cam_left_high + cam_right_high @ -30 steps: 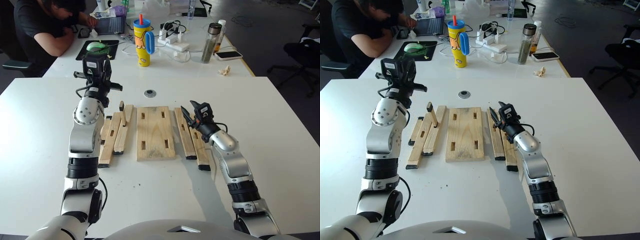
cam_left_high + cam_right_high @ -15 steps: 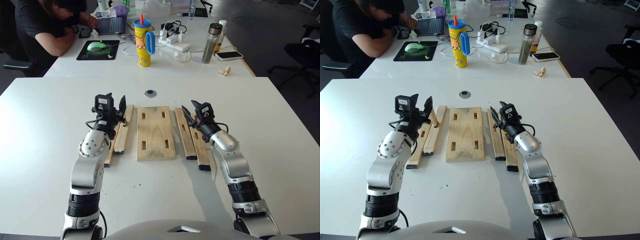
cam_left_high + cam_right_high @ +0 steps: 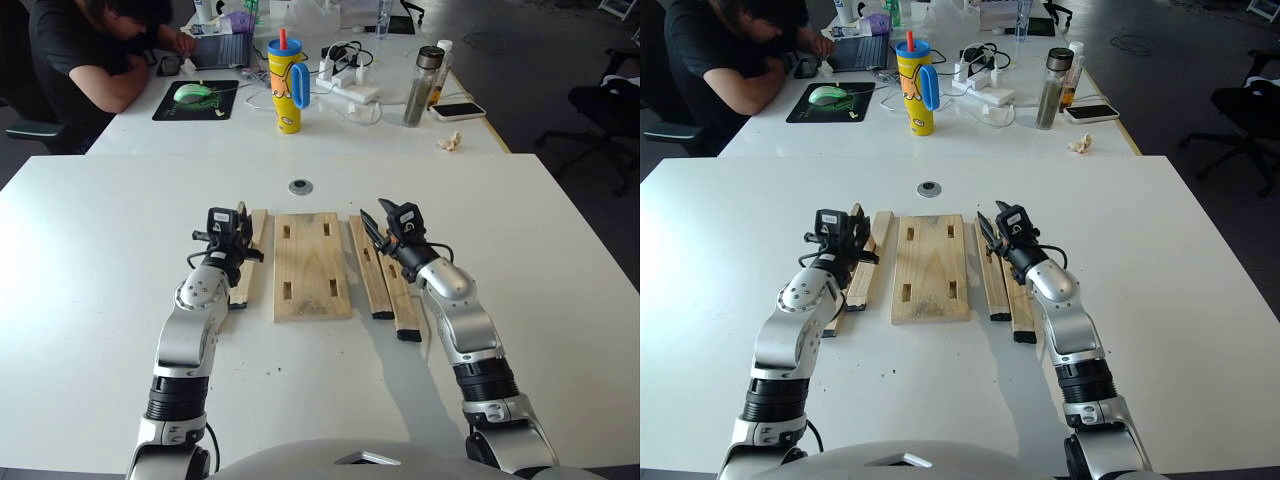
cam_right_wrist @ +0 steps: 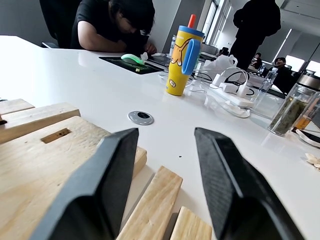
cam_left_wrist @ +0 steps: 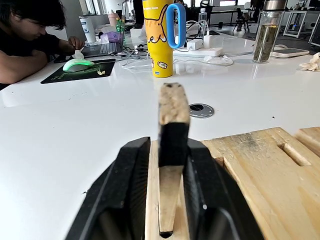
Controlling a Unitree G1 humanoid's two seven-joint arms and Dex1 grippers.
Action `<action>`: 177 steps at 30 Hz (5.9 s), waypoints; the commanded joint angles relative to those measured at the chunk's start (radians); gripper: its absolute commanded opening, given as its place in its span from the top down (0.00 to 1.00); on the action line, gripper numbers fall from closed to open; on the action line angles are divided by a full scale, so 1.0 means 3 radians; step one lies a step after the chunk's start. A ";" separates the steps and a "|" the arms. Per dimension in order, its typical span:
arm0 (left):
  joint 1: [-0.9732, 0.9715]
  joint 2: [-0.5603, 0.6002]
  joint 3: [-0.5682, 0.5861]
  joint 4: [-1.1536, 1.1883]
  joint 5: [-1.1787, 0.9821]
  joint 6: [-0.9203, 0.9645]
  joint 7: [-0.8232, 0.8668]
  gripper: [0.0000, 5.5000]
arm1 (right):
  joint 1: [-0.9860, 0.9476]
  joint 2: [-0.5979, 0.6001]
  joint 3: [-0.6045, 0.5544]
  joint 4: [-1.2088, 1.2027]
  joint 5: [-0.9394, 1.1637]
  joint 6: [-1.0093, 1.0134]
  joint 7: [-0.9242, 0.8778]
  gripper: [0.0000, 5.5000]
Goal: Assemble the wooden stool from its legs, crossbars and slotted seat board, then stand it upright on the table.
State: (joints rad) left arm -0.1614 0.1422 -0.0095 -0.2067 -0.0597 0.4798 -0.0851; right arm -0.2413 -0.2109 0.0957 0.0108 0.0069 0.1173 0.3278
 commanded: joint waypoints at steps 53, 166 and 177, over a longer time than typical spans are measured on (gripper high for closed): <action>-0.0984 0.0148 0.0815 -0.0183 -0.3990 0.1793 -0.0949 0.93 | -0.0550 -0.0544 -0.1639 0.0387 0.4104 0.3292 0.2021 0.18; -0.0016 0.0623 -0.1477 0.1459 0.0826 0.0078 -0.1521 0.45 | -0.1167 -0.1123 0.0412 0.1346 0.0639 -0.0794 0.2811 0.48; 0.0118 0.0572 -0.1235 0.1539 0.0789 0.0250 -0.1133 0.45 | -0.1107 -0.1445 -0.0086 0.1742 0.0667 -0.0459 0.2499 0.48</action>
State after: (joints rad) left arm -0.2513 0.2620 -0.3942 0.1031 0.1392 0.3671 -0.4583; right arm -0.5605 -0.6701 0.1762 0.5619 0.0927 -0.1270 1.1125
